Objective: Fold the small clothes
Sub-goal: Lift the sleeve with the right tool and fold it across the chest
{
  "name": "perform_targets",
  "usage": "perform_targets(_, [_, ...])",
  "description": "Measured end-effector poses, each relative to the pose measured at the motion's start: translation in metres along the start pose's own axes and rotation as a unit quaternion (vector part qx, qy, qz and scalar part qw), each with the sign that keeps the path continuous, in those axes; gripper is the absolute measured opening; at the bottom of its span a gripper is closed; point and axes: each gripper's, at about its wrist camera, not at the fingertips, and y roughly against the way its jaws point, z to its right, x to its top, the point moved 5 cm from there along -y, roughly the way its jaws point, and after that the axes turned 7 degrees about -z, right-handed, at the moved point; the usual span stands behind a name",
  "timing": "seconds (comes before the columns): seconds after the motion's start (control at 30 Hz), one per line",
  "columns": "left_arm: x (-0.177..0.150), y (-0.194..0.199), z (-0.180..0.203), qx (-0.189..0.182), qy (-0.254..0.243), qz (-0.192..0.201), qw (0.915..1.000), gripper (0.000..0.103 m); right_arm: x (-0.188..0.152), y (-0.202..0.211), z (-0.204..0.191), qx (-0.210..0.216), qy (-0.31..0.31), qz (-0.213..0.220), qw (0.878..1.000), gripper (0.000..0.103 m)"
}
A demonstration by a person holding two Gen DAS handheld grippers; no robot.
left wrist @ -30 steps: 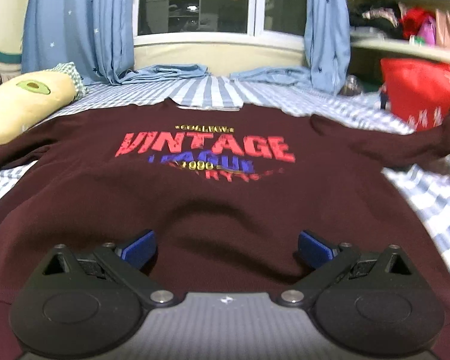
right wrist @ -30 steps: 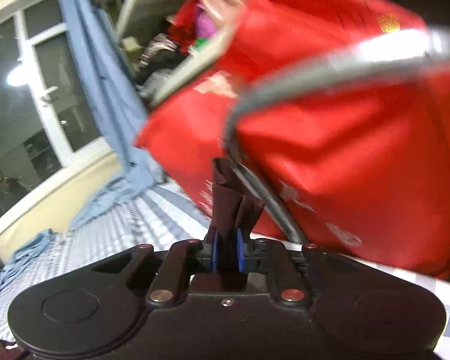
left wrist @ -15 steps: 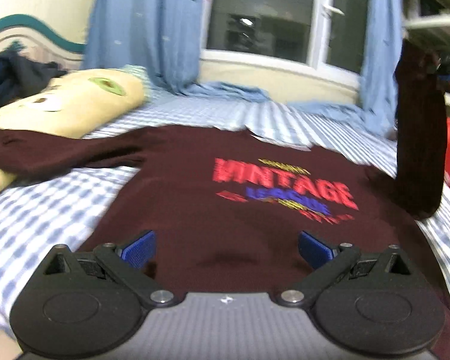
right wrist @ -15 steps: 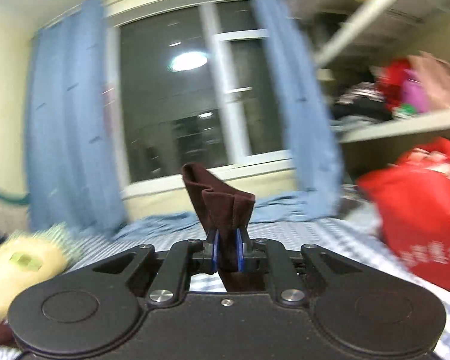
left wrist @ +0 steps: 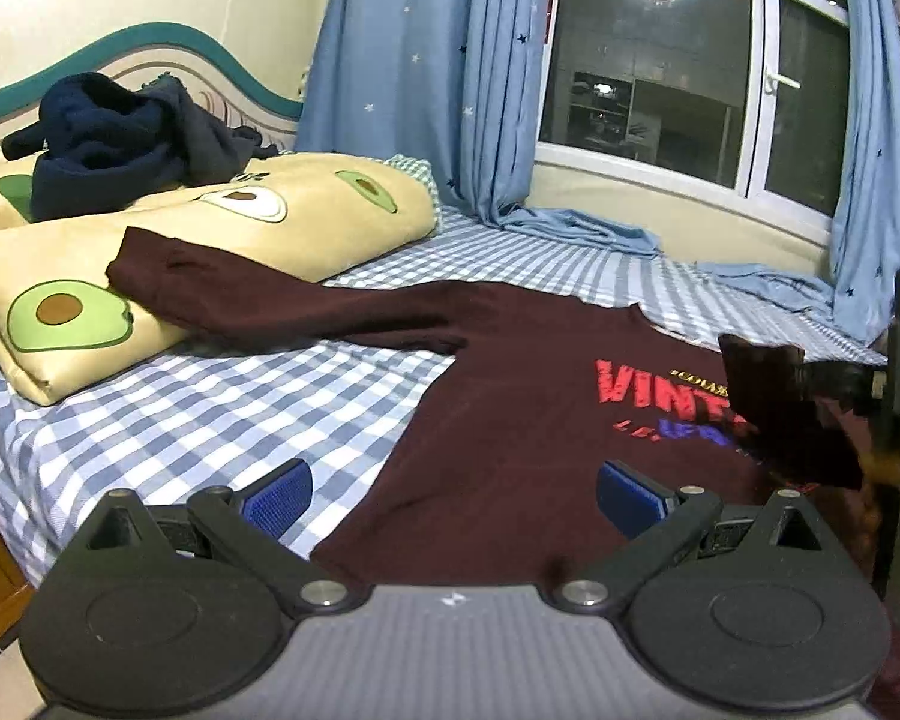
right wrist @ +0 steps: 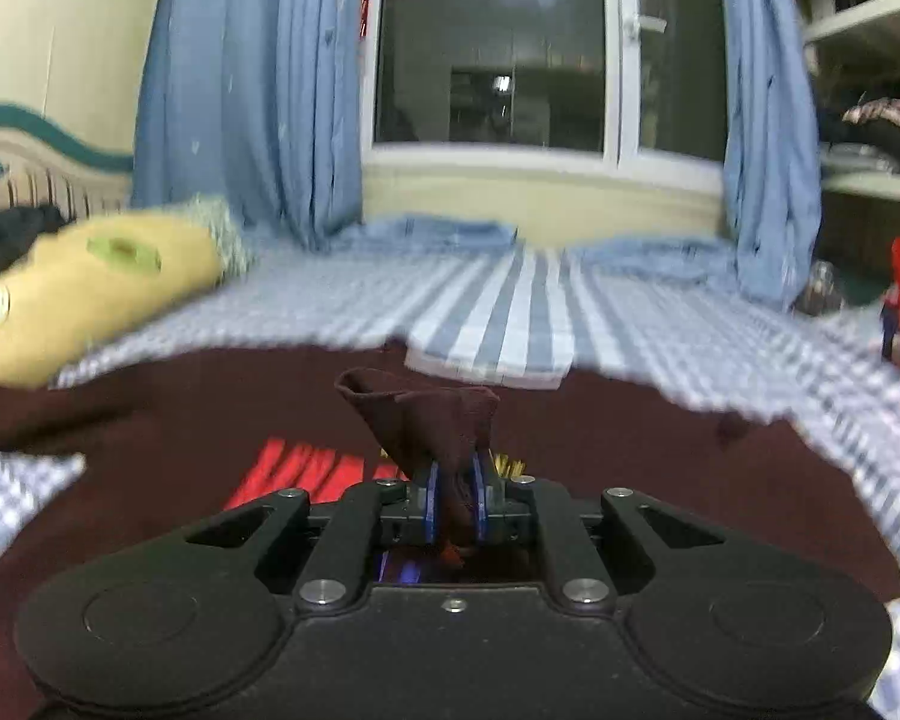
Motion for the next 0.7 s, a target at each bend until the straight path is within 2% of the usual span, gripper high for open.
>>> perform_targets(0.07, [0.000, -0.004, 0.001, 0.001, 0.001, -0.006, 1.0000, 0.102, -0.011, -0.001, -0.004, 0.012, 0.010, -0.019, 1.000, 0.018])
perform_targets(0.17, [0.003, -0.009, 0.010, -0.010, -0.001, -0.009, 0.9999, 0.102, -0.022, 0.011, -0.008, 0.046, 0.019, -0.029, 0.998, 0.032])
perform_targets(0.23, [0.006, -0.013, 0.021, -0.018, -0.011, -0.006, 0.9998, 0.102, -0.028, 0.028, -0.001, 0.056, 0.027, -0.022, 0.998, 0.054])
perform_targets(0.3, [0.011, -0.018, 0.034, -0.024, -0.025, -0.003, 0.9994, 0.102, -0.030, 0.041, 0.013, 0.062, 0.030, -0.012, 0.998, 0.070])
perform_targets(0.33, [0.014, -0.021, 0.042, -0.029, -0.033, -0.003, 0.9990, 0.102, -0.032, 0.051, 0.023, 0.067, 0.028, -0.007, 0.997, 0.077])
perform_targets(0.43, [0.023, -0.037, 0.074, -0.057, -0.055, -0.006, 0.9969, 0.102, -0.033, 0.065, 0.063, 0.064, 0.012, -0.003, 0.998, 0.089])
perform_targets(0.53, [0.034, -0.057, 0.111, -0.096, -0.066, -0.013, 0.9931, 0.102, -0.038, 0.072, 0.111, 0.031, 0.000, -0.002, 1.000, 0.096])
perform_targets(0.67, [0.044, -0.085, 0.158, -0.126, -0.078, -0.014, 0.9888, 0.102, -0.053, 0.066, 0.170, -0.043, 0.006, -0.020, 0.999, 0.093])
perform_targets(0.7, [0.046, -0.093, 0.167, -0.129, -0.082, -0.017, 0.9880, 0.102, -0.058, 0.063, 0.185, -0.063, 0.010, -0.029, 0.998, 0.089])
